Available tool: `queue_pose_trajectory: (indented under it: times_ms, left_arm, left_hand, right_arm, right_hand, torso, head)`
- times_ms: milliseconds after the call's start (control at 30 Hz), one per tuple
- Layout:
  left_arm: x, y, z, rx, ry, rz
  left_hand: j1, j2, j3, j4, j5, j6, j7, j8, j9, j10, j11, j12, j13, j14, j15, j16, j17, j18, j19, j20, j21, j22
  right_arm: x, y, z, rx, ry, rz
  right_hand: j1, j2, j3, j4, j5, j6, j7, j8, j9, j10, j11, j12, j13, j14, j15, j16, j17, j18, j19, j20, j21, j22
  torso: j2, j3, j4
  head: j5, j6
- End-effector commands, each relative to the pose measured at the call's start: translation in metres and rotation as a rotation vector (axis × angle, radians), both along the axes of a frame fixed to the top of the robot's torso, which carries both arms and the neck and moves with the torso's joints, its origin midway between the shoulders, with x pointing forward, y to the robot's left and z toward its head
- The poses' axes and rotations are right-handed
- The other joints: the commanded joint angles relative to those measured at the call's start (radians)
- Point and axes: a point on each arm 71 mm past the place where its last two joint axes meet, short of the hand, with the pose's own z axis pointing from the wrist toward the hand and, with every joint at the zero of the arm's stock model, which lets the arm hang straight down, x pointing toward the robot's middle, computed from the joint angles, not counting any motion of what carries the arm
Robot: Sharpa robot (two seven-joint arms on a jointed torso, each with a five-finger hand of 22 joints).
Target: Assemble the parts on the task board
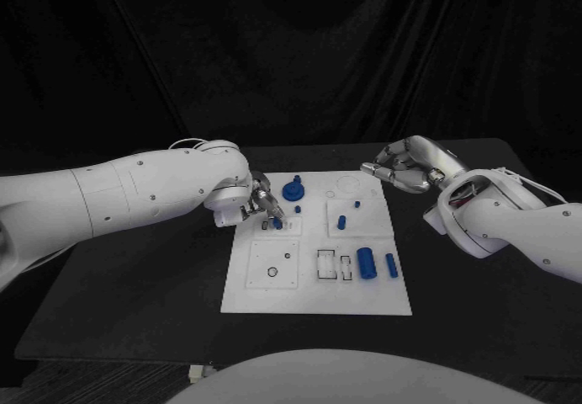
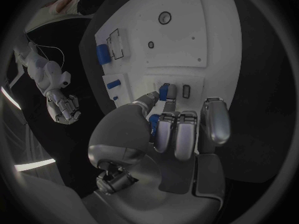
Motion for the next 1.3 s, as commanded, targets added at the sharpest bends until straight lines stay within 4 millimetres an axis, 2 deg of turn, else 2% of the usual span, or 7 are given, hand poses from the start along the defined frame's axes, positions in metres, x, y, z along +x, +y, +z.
queue_pose_trajectory:
  times_ms: [33, 600, 967, 1300]
  left_arm:
    - [-0.0007, -0.0012, -0.0009, -0.009, 0.007, -0.014]
    - [0.0008, -0.0010, -0.0031, -0.015, 0.004, -0.011]
    - [-0.0002, -0.0020, -0.0059, -0.009, 0.018, -0.020]
    - [-0.0009, -0.0023, -0.0069, -0.011, 0.019, -0.019]
  left_hand:
    - [-0.017, 0.003, 0.075, 0.001, 0.009, 0.004, -0.009, -0.006, 0.019, 0.044, -0.003, -0.015, 0.186, 0.108, -0.013, -0.010, 0.268, -0.041, -0.009, -0.006, -0.017, 0.034]
    - [-0.015, 0.003, 0.079, 0.001, 0.007, -0.001, -0.008, -0.008, 0.019, 0.040, -0.002, -0.018, 0.181, 0.106, -0.013, -0.011, 0.264, -0.040, -0.013, -0.005, -0.022, 0.031]
    - [-0.014, -0.009, 0.082, -0.001, -0.054, -0.011, -0.004, -0.013, 0.028, 0.036, 0.002, -0.021, 0.177, 0.102, -0.009, -0.012, 0.258, -0.038, -0.020, -0.003, -0.032, 0.029]
    - [-0.014, -0.009, 0.082, 0.001, -0.061, -0.011, -0.003, -0.013, 0.029, 0.036, 0.002, -0.021, 0.178, 0.102, -0.009, -0.012, 0.259, -0.038, -0.020, -0.002, -0.033, 0.029]
  right_arm:
    - [-0.0003, 0.0000, -0.0019, -0.008, 0.011, -0.008]
    - [-0.0004, 0.0015, -0.0034, -0.012, 0.019, -0.003]
    - [-0.0004, 0.0010, -0.0036, -0.013, 0.021, -0.005]
    - [-0.0006, 0.0005, -0.0034, -0.011, 0.019, -0.007]
  right_hand:
    - [0.017, 0.011, -0.027, 0.000, 0.015, -0.015, -0.001, 0.009, 0.009, 0.104, -0.002, 0.017, 0.271, 0.108, 0.001, 0.025, 0.268, 0.003, -0.004, 0.003, -0.010, 0.169]
    - [0.019, 0.012, -0.027, 0.000, 0.015, -0.016, 0.000, 0.008, 0.009, 0.104, -0.001, 0.017, 0.271, 0.108, 0.001, 0.025, 0.268, 0.002, -0.003, 0.003, -0.009, 0.169]
    - [0.019, 0.012, -0.027, 0.001, 0.015, -0.017, 0.000, 0.007, 0.008, 0.104, -0.001, 0.017, 0.271, 0.108, 0.001, 0.025, 0.268, 0.002, -0.003, 0.003, -0.009, 0.169]
    - [0.019, 0.012, -0.027, 0.000, 0.015, -0.017, 0.000, 0.007, 0.008, 0.104, -0.001, 0.017, 0.271, 0.108, 0.001, 0.025, 0.268, 0.002, -0.003, 0.003, -0.008, 0.170]
  torso:
    - [0.000, 0.0000, -0.0001]
    - [0.000, -0.0001, -0.0002]
    - [0.000, -0.0002, -0.0002]
    - [0.000, 0.0000, -0.0002]
  head:
    - [0.001, 0.000]
    - [0.000, 0.000]
    - [0.002, 0.000]
    - [0.002, 0.000]
